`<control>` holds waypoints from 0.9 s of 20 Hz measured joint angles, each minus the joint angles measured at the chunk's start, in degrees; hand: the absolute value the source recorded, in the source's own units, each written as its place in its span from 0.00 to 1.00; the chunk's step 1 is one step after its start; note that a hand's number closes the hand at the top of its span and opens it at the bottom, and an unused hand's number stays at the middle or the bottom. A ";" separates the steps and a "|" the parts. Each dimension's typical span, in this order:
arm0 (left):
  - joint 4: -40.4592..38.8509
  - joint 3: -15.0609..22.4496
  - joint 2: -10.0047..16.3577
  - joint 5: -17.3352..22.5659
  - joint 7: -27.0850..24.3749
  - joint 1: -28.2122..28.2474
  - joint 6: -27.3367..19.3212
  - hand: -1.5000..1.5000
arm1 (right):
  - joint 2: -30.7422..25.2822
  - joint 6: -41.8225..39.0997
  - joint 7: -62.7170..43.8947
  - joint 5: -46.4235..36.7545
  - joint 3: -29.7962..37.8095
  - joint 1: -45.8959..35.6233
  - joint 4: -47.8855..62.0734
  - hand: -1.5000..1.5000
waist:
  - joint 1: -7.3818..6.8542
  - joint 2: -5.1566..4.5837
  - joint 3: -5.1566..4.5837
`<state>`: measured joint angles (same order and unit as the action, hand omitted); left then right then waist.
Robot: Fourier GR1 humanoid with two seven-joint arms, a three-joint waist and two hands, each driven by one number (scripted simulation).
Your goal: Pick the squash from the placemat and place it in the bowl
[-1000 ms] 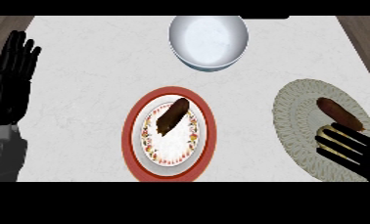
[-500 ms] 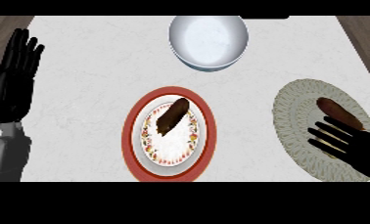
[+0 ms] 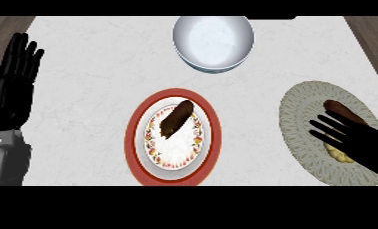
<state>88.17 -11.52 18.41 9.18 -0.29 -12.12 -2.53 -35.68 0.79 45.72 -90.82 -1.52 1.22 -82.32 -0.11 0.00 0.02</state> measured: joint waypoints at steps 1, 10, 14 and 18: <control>-0.38 -0.17 0.24 0.08 0.75 -1.01 0.11 0.50 | 0.37 -0.05 -0.19 -0.53 0.13 -0.57 0.80 0.00 | 0.03 -0.01 -0.01; -3.31 -1.19 0.02 -0.34 -0.30 -3.14 0.97 0.50 | 1.88 7.85 5.25 0.22 1.76 -5.13 8.43 1.00 | 0.04 0.02 -0.09; -4.18 -1.11 -0.56 -0.95 -0.92 -3.36 1.03 0.50 | 2.58 9.46 6.75 0.59 2.21 -4.57 7.93 1.00 | 0.13 0.03 -0.08; -3.65 -1.33 -0.57 -1.09 -0.12 -3.38 1.25 0.50 | 3.20 9.90 7.81 0.86 2.40 -5.27 7.07 1.00 | 0.18 0.02 -0.05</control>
<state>84.52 -12.85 17.84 8.08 -0.40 -15.49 -1.28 -32.48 10.68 53.53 -89.96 0.87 -4.05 -75.26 0.08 0.03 -0.03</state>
